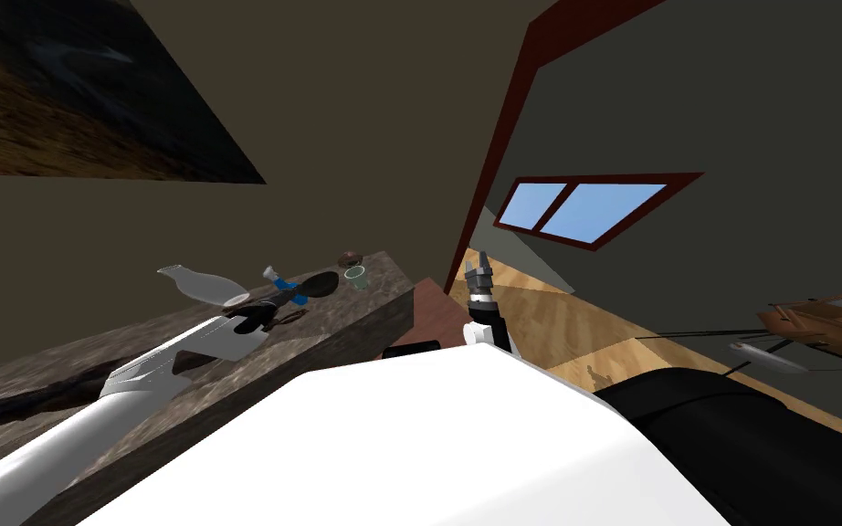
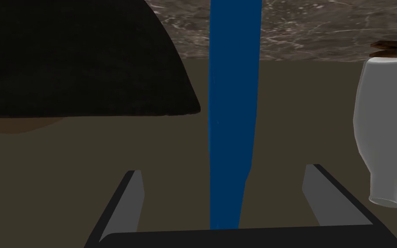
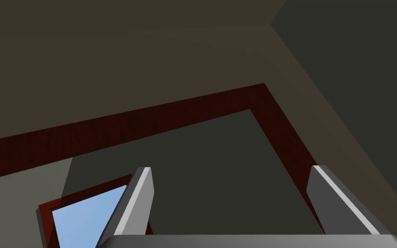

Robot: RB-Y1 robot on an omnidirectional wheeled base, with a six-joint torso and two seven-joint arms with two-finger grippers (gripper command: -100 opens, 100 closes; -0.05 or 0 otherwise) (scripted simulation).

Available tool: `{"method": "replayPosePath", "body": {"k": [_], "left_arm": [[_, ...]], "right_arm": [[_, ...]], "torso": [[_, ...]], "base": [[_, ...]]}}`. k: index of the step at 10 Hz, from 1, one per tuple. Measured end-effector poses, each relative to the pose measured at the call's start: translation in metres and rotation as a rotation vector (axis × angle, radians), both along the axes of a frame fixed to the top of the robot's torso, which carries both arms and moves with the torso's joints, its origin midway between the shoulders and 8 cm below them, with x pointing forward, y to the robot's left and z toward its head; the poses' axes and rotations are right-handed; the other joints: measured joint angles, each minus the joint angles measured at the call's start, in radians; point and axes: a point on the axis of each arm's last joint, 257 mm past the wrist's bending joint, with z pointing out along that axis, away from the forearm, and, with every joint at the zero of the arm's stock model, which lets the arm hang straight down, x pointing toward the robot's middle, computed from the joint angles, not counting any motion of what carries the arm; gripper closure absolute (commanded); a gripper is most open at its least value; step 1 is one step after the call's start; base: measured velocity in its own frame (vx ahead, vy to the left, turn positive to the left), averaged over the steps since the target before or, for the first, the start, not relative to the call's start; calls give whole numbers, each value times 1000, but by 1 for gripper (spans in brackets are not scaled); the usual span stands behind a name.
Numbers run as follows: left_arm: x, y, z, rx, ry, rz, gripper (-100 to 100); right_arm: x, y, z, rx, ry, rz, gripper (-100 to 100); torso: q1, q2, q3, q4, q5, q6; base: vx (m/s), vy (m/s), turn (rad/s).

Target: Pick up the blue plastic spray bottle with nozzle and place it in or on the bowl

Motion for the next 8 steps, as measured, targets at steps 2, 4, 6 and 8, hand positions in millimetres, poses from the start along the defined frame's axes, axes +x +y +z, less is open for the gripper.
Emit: {"method": "replayPosePath", "body": {"k": [2, 4, 6, 8], "left_arm": [[0, 13, -2, 17, 13, 19, 0], [-3, 17, -4, 24, 25, 26, -100], [-9, 22, -7, 25, 38, 46, -100], [-12, 26, -9, 8, 35, 67, -100]], "right_arm": [[0, 0, 0, 0, 0, 0, 0], [0, 0, 0, 0, 0, 0, 0], [0, 0, 0, 0, 0, 0, 0], [0, 0, 0, 0, 0, 0, 0]], "torso": [[0, 2, 1, 1, 0, 0], [1, 5, 3, 1, 0, 1], [2, 7, 4, 2, 0, 0], [1, 6, 4, 1, 0, -1]], "base": [[8, 1, -9], [-35, 20, -158], [-44, 28, -134], [-25, 14, -54]]}}
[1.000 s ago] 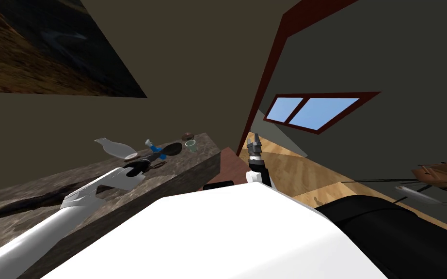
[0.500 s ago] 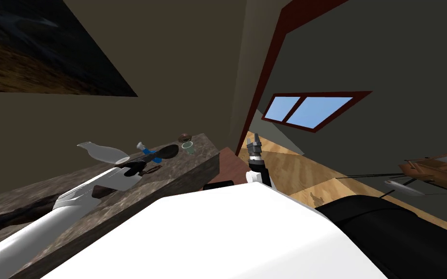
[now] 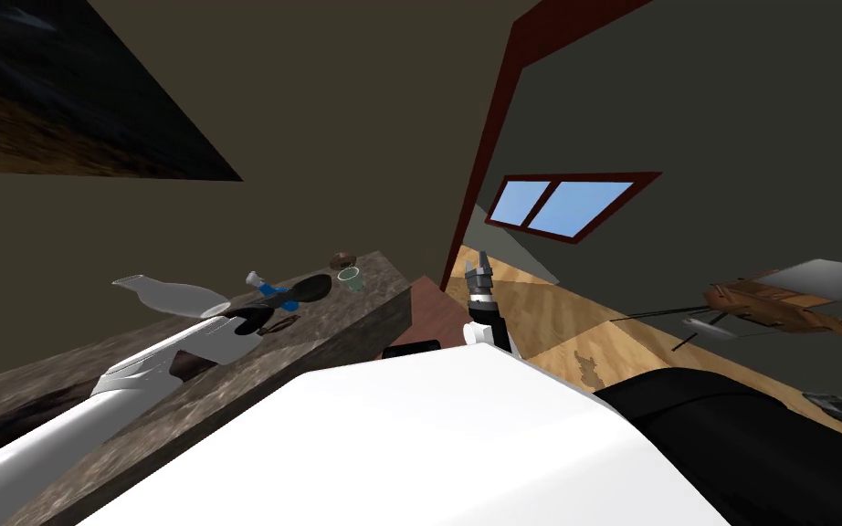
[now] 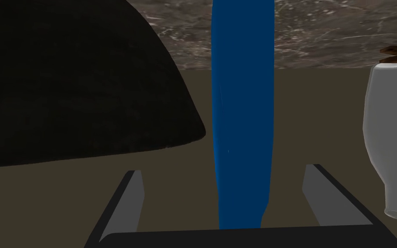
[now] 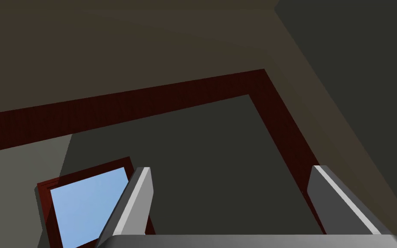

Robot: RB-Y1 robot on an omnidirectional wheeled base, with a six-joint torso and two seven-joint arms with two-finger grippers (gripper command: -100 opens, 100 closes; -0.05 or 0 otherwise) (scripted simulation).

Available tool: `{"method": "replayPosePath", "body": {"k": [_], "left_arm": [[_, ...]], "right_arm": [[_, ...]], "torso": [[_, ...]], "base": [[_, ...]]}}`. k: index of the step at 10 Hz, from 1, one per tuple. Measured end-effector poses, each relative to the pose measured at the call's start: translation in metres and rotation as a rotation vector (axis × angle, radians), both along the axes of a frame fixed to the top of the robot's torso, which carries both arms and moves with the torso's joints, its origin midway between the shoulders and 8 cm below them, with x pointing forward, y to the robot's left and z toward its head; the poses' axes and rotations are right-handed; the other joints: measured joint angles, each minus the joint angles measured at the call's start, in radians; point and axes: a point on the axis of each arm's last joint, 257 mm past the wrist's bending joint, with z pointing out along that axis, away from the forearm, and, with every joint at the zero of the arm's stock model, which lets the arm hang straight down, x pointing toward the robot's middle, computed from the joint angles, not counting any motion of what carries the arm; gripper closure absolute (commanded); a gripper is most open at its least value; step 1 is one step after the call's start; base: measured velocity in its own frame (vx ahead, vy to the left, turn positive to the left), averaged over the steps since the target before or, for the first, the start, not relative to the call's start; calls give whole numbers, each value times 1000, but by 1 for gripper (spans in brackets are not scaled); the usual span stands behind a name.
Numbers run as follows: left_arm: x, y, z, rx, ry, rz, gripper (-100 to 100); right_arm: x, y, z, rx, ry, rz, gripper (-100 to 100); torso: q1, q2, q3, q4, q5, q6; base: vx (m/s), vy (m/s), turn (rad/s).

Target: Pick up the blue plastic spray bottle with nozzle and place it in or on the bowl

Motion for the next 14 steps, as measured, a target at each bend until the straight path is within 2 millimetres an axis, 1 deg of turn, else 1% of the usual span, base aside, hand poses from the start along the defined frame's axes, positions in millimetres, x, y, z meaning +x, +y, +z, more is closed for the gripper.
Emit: {"method": "replayPosePath", "body": {"k": [2, 4, 5, 7, 9, 14], "left_arm": [[-5, 7, -2, 2, 9, 21, -100], [-11, 16, -4, 8, 20, 45, -100], [-13, 17, -5, -4, 12, 54, -100], [-19, 25, -6, 1, 17, 76, -100], [-24, 31, -7, 2, 18, 93, -100], [-38, 49, -5, 10, 14, 148, -100]], "right_arm": [[0, 0, 0, 0, 0, 0, 0], [0, 0, 0, 0, 0, 0, 0], [0, 0, 0, 0, 0, 0, 0], [0, 0, 0, 0, 0, 0, 0], [0, 0, 0, 0, 0, 0, 0], [0, 0, 0, 0, 0, 0, 0]], "torso": [[0, 0, 0, 0, 0, 0], [0, 1, 0, 0, 0, 0], [0, 0, 0, 0, 0, 0], [0, 0, 0, 0, 0, 0], [0, 0, 0, 0, 0, 1], [-1, 0, 0, 0, 0, 1]], "base": [[-40, 24, -157], [-28, 16, -49], [-35, 12, -187], [-25, 14, -46], [-34, 20, -149], [-38, 12, -105]]}}
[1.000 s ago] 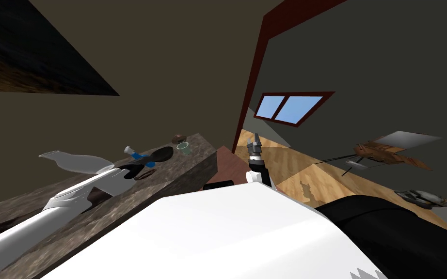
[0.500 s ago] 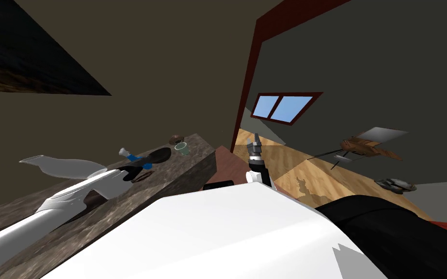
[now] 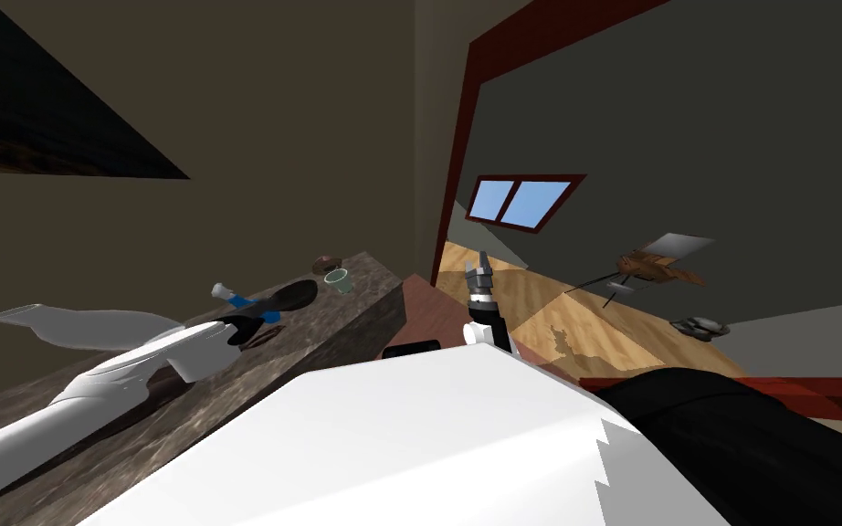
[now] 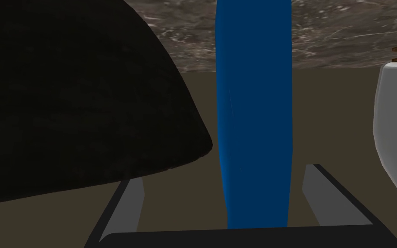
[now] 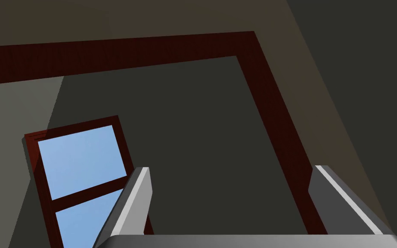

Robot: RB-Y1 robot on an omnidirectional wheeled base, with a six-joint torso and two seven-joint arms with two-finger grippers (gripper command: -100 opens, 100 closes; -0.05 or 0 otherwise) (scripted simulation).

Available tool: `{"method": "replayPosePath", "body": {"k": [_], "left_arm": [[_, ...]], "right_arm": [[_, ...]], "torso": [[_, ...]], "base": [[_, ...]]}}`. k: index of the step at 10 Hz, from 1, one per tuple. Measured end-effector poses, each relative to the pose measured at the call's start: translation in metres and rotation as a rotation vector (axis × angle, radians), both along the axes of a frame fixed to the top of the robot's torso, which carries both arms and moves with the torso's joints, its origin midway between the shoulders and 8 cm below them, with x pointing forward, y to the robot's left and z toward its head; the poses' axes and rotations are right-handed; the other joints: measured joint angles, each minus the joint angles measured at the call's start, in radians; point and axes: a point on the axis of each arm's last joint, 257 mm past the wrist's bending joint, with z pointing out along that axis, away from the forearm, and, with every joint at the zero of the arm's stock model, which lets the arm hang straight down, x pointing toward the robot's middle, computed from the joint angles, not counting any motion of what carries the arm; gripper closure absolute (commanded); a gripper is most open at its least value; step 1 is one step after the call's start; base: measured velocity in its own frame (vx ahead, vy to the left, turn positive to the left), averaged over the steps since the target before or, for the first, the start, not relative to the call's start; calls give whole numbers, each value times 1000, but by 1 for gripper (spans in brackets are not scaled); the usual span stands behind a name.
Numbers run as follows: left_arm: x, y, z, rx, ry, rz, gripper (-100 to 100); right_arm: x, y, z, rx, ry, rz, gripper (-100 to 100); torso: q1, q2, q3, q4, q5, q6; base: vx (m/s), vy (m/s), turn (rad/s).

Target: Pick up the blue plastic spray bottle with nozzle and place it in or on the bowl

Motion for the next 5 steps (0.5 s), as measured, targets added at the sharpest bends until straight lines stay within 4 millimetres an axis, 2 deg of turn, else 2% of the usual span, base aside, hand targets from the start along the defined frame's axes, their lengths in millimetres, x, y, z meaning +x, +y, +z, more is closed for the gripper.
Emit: {"method": "replayPosePath", "body": {"k": [2, 3, 5], "left_arm": [[-9, 10, 2, 14, 1, 23, -100], [-11, 14, 2, 13, -6, 35, -100], [-15, 19, 3, 14, -13, 53, -100]], "right_arm": [[0, 0, 0, 0, 0, 0, 0], [0, 0, 0, 0, 0, 0, 0], [0, 0, 0, 0, 0, 0, 0]], "torso": [[1, 0, 0, 0, 0, 0], [1, 0, 0, 0, 0, -1], [0, 0, 0, 0, 0, 0]], "base": [[-43, 23, -139], [-21, 1, 17], [-41, 6, -153]]}}
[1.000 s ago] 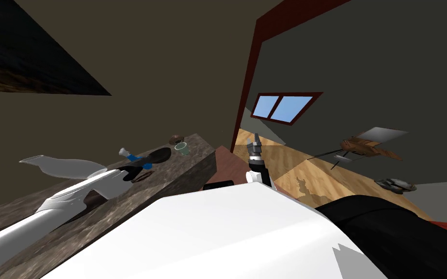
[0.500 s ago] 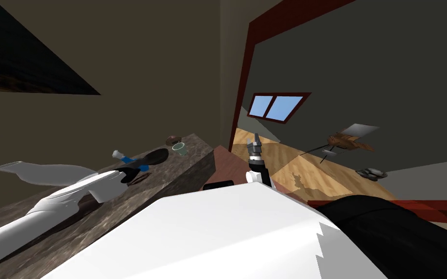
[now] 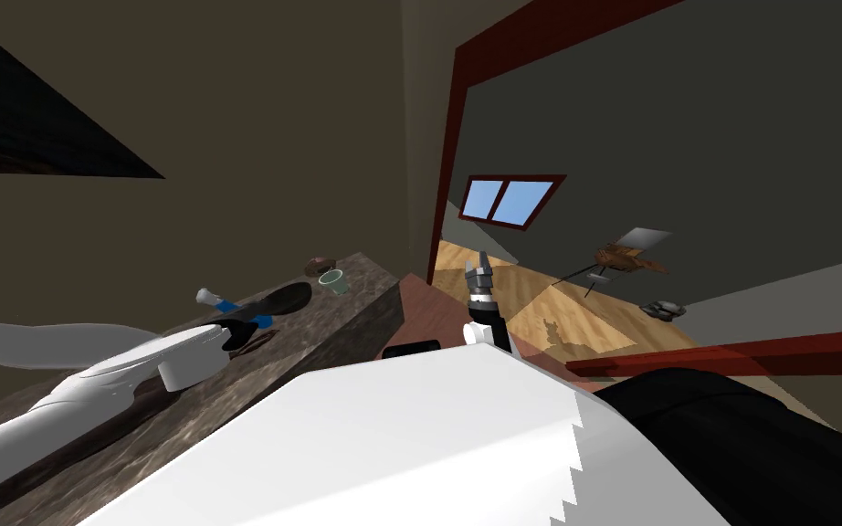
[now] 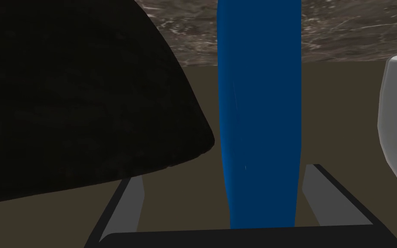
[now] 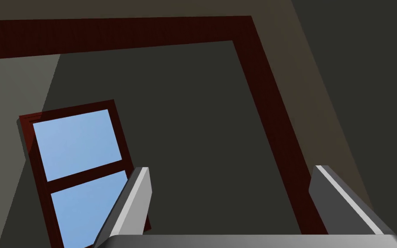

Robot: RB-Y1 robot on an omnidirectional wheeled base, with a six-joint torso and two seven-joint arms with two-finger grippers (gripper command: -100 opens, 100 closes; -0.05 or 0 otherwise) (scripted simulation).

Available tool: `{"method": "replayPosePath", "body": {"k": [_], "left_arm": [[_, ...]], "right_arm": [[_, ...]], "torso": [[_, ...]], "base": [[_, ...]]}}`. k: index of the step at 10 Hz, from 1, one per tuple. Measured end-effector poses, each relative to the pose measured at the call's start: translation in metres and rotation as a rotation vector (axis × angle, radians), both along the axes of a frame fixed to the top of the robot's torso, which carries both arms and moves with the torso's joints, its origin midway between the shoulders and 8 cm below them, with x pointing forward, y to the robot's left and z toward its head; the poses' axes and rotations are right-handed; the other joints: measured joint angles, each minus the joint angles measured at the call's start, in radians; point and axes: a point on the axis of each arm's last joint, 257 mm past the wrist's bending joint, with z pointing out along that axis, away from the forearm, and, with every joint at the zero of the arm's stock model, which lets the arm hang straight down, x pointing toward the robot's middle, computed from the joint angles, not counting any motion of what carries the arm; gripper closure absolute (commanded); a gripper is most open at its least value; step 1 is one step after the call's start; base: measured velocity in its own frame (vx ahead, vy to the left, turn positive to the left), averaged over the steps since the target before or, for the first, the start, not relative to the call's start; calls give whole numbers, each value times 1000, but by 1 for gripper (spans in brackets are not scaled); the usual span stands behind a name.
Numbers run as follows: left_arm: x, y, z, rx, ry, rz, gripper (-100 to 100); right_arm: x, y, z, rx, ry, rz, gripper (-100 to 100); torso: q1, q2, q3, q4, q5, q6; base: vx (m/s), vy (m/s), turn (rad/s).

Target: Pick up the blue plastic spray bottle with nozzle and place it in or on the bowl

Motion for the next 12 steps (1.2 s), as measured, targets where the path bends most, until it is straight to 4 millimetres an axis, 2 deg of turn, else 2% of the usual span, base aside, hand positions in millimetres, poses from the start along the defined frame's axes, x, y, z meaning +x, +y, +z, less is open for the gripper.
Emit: {"method": "replayPosePath", "body": {"k": [2, 3, 7, 8, 9, 12], "left_arm": [[-4, 6, 2, -7, -16, 19, -100], [-4, 6, 3, -8, -18, 20, 100], [-4, 7, 3, -6, -17, 23, 100], [-4, 7, 3, -6, -17, 22, 0], [-4, 7, 3, -6, -17, 22, 100], [6, -8, 0, -38, -24, -7, 100]], "right_arm": [[0, 0, 0, 0, 0, 0, 0], [0, 0, 0, 0, 0, 0, 0], [0, 0, 0, 0, 0, 0, 0], [0, 0, 0, 0, 0, 0, 0], [0, 0, 0, 0, 0, 0, 0], [0, 0, 0, 0, 0, 0, 0]], "torso": [[1, -1, 0, 0, 0, -1], [0, -1, -1, 0, 0, -1], [0, -3, -2, -1, 1, 0], [0, -3, -2, -1, 1, 0], [0, -3, -2, -1, 0, 0], [-1, -6, -3, -2, 1, -2]], "base": [[-9, 5, 12], [0, 0, 0], [0, 1, 4], [0, 0, 0], [45, -2, 174], [52, -21, 134]]}}
